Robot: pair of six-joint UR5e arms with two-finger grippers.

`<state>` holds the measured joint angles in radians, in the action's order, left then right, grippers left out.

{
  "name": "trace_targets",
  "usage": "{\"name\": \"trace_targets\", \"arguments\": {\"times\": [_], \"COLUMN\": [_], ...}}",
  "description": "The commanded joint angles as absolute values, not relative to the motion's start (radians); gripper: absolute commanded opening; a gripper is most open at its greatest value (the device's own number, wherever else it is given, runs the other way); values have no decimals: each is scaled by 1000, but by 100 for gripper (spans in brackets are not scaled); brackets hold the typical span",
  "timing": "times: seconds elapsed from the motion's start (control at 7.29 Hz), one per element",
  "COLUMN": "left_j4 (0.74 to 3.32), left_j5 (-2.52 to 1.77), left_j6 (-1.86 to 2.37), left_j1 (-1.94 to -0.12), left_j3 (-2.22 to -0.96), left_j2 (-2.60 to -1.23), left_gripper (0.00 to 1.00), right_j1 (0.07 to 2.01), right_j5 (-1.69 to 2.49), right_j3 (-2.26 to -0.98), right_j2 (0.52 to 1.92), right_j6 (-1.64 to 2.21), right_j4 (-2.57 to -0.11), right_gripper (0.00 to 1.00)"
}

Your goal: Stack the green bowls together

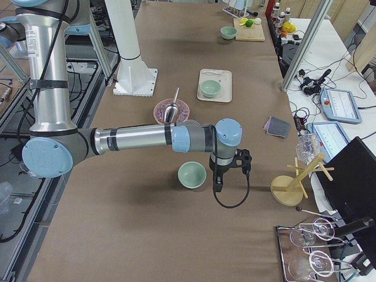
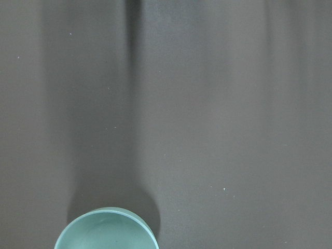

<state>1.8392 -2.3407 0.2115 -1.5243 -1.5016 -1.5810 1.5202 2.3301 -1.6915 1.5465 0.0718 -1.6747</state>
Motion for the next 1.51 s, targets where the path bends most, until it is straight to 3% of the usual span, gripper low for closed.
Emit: {"name": "trace_targets", "arguments": {"times": [0.0,0.55,0.82,1.24,1.37], "left_j4": [1839,1877,1878,1923,2056], "left_j5": [-2353,-2399,-2395,-2388,-2366], "left_j6": [210,212,210,276,300], "left_j1": [-1523,-1481,-1433,-1421,-1366], "left_j3": [-1517,-1568,-1537,-1311,-1243], "left_j2": [-1585,-1589,-1679,-1831,-1833], "left_gripper": [98,98,98,98,98], "right_j1": [1520,1505,1493,1476,1476], "right_j5": [2329,2333,2336,2330,2332], "right_j3": [-1697,-1706,-1709,-1706,-1707], "right_j2": [1546,1548,1534,1529,1529], "right_j6": [71,71,71,80,78], "right_j4": [-1671,-1620,-1569,-1562,-1560], "right_gripper": [100,100,100,100,100]}}
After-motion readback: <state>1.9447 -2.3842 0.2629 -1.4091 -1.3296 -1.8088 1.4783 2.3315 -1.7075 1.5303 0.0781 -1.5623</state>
